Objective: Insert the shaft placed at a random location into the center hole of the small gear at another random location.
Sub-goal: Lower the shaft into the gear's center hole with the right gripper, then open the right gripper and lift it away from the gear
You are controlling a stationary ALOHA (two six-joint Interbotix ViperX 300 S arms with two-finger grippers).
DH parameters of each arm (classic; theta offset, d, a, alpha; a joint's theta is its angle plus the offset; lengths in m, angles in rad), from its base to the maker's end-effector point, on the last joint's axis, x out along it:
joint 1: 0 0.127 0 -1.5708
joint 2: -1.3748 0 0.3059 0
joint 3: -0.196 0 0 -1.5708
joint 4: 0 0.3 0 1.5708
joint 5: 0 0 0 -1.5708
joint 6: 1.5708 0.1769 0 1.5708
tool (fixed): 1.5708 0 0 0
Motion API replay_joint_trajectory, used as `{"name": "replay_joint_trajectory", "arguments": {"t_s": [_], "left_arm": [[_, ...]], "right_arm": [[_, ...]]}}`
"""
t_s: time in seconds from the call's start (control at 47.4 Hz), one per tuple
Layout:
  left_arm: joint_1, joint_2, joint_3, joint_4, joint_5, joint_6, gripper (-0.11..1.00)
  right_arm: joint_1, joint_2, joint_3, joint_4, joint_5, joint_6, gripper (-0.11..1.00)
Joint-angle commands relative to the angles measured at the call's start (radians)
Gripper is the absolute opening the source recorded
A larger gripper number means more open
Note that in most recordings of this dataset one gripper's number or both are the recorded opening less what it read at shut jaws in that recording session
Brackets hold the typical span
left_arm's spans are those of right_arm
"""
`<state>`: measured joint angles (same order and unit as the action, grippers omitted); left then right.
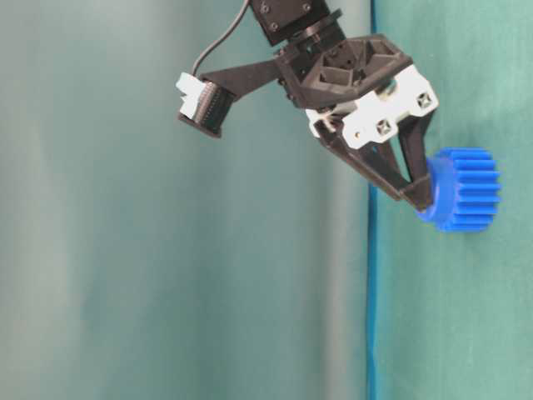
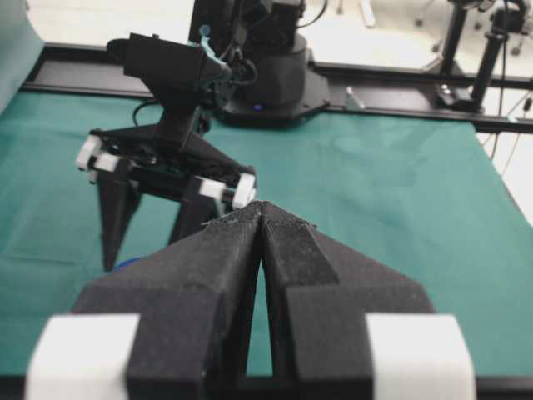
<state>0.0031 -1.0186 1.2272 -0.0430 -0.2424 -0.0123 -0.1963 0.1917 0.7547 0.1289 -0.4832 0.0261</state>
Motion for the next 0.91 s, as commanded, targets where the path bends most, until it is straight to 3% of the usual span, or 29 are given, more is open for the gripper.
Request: {"name": "replay_joint_trajectory", "arguments": {"t_s": [0.0, 0.063, 0.169, 0.886], "left_arm": [[0.000, 0.006, -0.009, -0.003, -0.006, -0.002, 0.00], [0.000, 0.006, -0.009, -0.002, -0.005, -0.002, 0.00], [0.000, 0.006, -0.009, -0.003, -0.005, -0.002, 0.00], [0.002, 0.005, -0.009, -0.003, -0.005, -0.002, 0.00]], "right_arm": [[-0.002, -0.014, -0.025, 0.002, -0.003, 0.002, 0.75], [-0.002, -0.015, -0.029, 0.003, -0.003, 0.002, 0.81], [-0.002, -0.021, -0.034, 0.002, 0.003, 0.002, 0.78], [0.003, -0.247, -0.043, -0.008, 0.138, -0.014, 0.78]]}}
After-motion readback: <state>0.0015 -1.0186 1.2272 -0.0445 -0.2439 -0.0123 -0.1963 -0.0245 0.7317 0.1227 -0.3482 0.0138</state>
